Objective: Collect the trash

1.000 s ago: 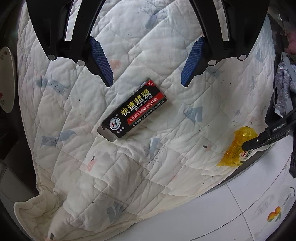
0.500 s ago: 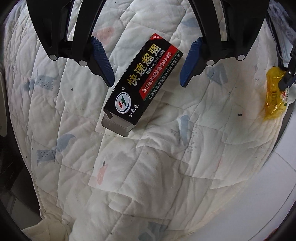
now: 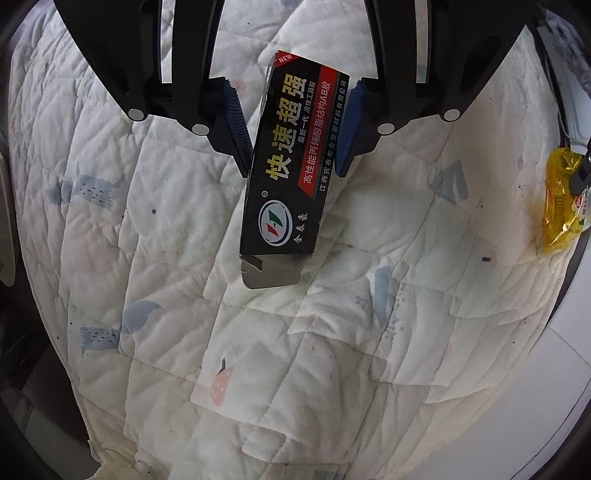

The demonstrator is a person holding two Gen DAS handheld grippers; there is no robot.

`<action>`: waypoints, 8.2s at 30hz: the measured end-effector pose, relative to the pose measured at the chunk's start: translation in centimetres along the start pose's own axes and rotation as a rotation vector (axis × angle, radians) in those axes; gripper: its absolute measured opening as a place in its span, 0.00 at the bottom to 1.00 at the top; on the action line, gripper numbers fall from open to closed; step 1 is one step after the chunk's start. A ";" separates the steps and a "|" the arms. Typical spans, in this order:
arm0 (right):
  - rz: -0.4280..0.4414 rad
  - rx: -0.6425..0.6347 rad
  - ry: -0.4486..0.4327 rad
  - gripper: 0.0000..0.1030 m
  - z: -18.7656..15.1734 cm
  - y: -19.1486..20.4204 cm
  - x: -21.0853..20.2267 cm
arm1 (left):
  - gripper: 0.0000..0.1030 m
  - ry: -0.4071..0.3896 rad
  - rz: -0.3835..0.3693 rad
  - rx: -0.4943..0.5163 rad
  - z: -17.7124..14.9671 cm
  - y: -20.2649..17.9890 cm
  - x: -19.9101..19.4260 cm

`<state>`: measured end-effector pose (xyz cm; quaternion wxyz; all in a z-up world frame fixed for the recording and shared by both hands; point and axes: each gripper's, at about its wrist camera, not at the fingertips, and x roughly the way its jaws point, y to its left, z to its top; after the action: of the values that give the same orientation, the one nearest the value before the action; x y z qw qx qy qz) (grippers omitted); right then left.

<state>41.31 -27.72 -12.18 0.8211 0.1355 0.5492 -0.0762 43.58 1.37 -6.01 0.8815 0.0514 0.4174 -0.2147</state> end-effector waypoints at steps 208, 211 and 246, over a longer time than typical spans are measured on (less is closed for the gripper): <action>0.091 -0.102 -0.536 0.93 -39.7 -19.3 -29.6 | 0.95 -0.215 0.150 -0.072 -24.7 -29.5 -26.6; 0.091 -0.103 -0.536 0.93 -39.6 -19.4 -29.6 | 0.95 -0.215 0.151 -0.071 -24.7 -29.6 -26.6; 0.090 -0.103 -0.536 0.93 -40.1 -18.9 -29.7 | 0.95 -0.243 0.163 -0.067 -25.1 -29.4 -27.7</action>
<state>-10.66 -34.14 -1.84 0.9455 0.0930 0.3089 -0.0449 -2.19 -9.12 1.35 0.9412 0.0293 0.3091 -0.1330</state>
